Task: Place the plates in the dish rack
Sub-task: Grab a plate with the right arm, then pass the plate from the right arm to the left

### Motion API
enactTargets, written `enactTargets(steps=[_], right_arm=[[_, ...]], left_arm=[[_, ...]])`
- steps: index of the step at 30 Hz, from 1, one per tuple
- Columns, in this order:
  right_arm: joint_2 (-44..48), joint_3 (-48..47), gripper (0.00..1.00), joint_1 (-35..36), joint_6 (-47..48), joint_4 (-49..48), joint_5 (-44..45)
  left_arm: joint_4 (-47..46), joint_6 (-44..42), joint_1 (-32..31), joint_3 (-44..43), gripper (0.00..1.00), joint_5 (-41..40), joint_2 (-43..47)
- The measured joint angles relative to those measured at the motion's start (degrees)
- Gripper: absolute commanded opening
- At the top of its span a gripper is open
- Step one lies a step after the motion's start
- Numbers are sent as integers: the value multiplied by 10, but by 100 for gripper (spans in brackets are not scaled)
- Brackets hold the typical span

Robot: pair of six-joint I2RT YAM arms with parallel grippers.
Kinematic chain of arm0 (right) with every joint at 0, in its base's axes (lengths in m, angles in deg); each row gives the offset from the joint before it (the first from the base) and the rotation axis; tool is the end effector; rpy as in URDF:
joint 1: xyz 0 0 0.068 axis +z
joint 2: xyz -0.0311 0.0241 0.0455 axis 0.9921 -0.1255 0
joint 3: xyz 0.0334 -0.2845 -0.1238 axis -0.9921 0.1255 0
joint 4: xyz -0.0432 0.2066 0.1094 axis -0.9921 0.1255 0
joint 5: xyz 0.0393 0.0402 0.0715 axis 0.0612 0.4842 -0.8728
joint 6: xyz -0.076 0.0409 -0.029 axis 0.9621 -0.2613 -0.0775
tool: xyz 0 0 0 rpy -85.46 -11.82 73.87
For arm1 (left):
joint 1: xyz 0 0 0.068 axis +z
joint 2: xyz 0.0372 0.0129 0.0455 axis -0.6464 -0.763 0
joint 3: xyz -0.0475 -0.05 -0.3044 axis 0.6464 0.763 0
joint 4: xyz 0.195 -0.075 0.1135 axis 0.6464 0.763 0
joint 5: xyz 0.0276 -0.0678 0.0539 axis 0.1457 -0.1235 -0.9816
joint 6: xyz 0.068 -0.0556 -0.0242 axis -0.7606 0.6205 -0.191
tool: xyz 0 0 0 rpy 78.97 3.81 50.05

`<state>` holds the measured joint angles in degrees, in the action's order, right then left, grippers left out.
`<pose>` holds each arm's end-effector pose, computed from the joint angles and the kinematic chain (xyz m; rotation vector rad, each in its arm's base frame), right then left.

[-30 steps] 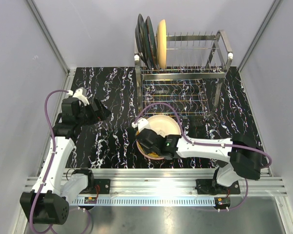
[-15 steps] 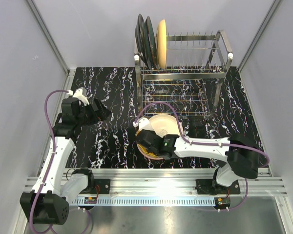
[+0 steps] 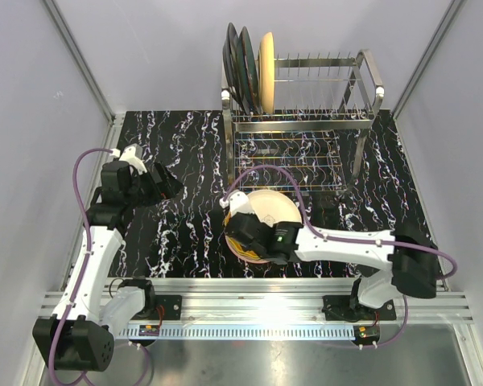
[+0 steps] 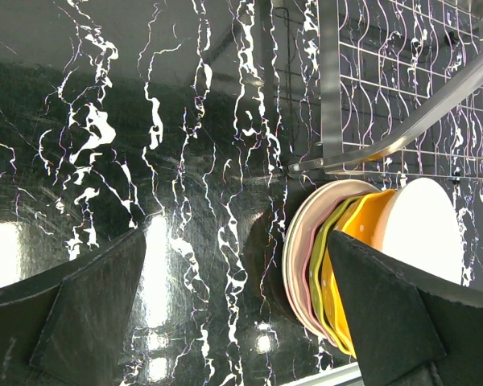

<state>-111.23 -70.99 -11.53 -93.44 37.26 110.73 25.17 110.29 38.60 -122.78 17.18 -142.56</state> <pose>0.1429 0.2944 0.2641 -0.7653 2.1509 0.1995 0.1878 -0.0282 0.3125 -0.2606 2.1749 -0.5601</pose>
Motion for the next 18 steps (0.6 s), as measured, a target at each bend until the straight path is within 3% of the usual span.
enactTargets(steps=[7,11,18], right_arm=[[116,1,0,15,-1,10,-14],[180,10,0,42,10,-16,-47],[153,7,0,88,26,-41,-66]], left_arm=[[-4,0,0,4,99,11,5],[-31,1,-5,21,99,66,11],[-85,14,-52,36,99,154,20]])
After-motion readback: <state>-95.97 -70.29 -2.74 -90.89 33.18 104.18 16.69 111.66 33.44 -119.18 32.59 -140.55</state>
